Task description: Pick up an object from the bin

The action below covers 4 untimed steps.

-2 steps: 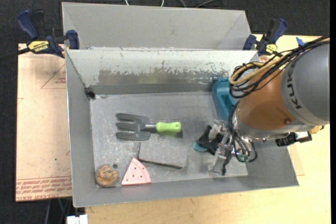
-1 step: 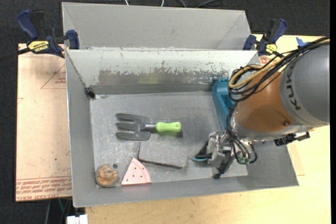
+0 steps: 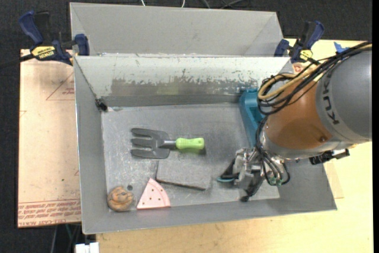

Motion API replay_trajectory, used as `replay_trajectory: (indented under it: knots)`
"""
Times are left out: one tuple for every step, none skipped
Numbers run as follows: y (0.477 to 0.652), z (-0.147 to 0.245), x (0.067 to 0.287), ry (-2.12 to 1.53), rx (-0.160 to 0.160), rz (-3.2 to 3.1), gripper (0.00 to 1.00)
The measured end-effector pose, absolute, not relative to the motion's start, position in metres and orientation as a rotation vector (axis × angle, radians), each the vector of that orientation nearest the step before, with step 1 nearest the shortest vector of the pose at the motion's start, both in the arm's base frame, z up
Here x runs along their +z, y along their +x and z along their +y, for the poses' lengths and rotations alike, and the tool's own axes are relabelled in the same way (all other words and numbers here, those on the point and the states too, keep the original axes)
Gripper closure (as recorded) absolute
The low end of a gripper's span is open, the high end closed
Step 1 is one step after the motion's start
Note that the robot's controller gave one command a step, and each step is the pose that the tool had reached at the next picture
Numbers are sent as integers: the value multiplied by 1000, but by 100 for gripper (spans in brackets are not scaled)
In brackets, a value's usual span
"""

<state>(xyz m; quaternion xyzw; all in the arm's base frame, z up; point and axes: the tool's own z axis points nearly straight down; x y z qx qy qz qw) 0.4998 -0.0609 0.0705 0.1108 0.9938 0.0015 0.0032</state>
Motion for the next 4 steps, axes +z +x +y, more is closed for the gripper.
replay_trajectory:
  knots:
    - [499, -61, 81, 347, 6, 3119, 100]
    - [497, -60, 126, 347, 7, 3125, 100]
    - [499, -61, 168, 346, 7, 3119, 100]
    - [498, -60, 210, 345, 7, 3124, 100]
